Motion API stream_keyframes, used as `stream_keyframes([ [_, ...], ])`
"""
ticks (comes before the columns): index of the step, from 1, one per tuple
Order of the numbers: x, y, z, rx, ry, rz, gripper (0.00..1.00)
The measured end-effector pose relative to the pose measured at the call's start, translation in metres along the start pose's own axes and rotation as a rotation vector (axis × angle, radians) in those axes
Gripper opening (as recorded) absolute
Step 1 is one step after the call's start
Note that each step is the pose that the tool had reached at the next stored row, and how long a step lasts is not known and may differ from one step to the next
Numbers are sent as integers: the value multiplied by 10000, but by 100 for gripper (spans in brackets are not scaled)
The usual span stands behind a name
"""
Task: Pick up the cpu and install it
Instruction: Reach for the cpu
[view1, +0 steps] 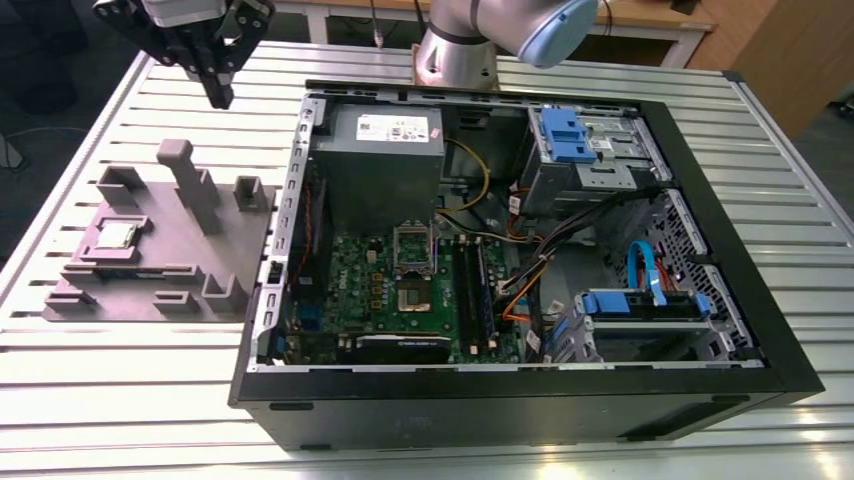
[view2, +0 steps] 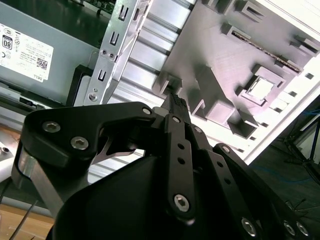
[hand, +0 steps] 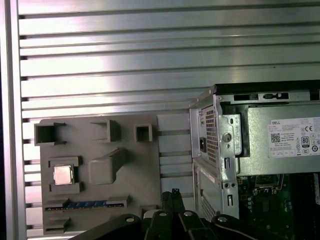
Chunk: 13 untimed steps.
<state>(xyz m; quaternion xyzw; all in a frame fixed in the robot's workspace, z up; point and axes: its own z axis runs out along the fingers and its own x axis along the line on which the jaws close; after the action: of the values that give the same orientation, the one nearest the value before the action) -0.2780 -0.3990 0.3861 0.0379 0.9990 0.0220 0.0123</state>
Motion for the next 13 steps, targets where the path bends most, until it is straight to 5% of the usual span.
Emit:
stream_keyframes([
  [4, 66, -6, 20, 0, 0, 0, 10],
  [13, 88, -8, 25, 0, 0, 0, 10],
])
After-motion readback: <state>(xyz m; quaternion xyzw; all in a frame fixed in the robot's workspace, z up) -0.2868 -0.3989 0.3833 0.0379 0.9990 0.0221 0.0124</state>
